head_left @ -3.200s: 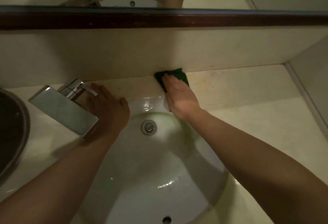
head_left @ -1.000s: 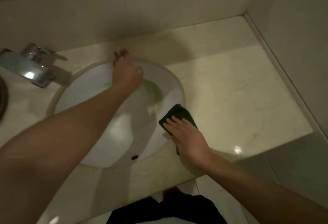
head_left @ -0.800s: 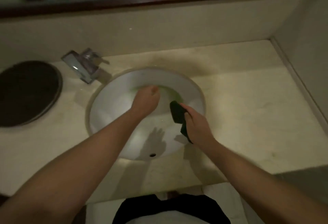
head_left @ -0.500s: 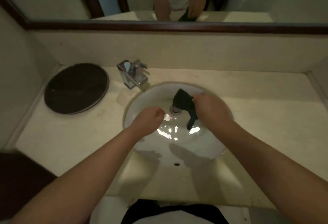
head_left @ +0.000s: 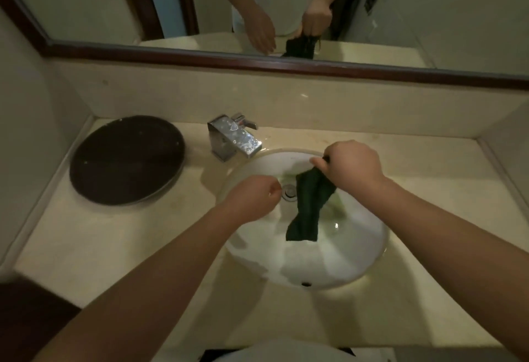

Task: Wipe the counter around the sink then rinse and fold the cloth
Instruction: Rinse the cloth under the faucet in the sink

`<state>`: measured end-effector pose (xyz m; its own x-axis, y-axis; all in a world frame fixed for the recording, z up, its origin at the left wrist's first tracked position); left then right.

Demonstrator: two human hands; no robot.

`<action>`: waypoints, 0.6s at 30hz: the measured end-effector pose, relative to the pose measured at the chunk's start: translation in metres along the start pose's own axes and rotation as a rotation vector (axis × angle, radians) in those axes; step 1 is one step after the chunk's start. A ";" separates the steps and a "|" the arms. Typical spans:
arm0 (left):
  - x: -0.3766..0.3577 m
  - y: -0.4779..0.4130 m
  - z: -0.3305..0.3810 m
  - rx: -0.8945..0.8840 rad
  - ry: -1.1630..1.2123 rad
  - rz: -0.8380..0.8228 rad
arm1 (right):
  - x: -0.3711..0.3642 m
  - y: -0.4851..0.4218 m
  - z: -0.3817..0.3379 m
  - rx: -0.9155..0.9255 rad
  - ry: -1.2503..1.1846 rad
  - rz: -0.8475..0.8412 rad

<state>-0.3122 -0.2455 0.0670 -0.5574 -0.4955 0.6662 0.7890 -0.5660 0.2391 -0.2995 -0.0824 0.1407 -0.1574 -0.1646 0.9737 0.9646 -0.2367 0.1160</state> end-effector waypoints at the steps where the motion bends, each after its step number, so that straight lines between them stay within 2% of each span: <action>1: 0.001 -0.002 0.000 -0.007 0.043 0.012 | 0.004 0.000 -0.003 0.024 0.005 0.011; 3: 0.004 -0.006 0.004 -0.065 0.159 0.061 | 0.000 0.002 -0.009 0.071 -0.017 -0.044; 6: 0.000 -0.012 0.017 -0.152 0.398 0.056 | 0.012 0.004 -0.014 0.056 -0.203 0.019; 10: -0.016 -0.021 0.035 -0.207 0.652 -0.048 | 0.049 0.011 -0.028 0.152 -0.668 0.155; 13: -0.021 -0.030 0.037 -0.210 0.715 -0.025 | 0.074 0.019 -0.030 0.200 -1.032 0.214; 16: -0.026 -0.037 0.022 -0.147 0.742 -0.035 | 0.066 0.017 -0.005 0.056 -1.361 0.291; 18: -0.032 -0.041 -0.004 -0.042 0.770 -0.058 | 0.037 0.012 0.009 -0.048 -1.694 0.254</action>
<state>-0.3275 -0.2091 0.0332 -0.6324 -0.7741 -0.0292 0.7512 -0.6220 0.2212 -0.2924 -0.0828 0.1796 0.3998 0.9136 0.0738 0.9166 -0.3981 -0.0374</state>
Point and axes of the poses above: each hand's wrist, its own y-axis away from the middle knuckle, its own x-axis out of the back of the hand, z = x × y, the point moved 10 cm from there along -y, towards the middle knuckle, and after that the axes turned 7 degrees about y, right-handed, at the moved point
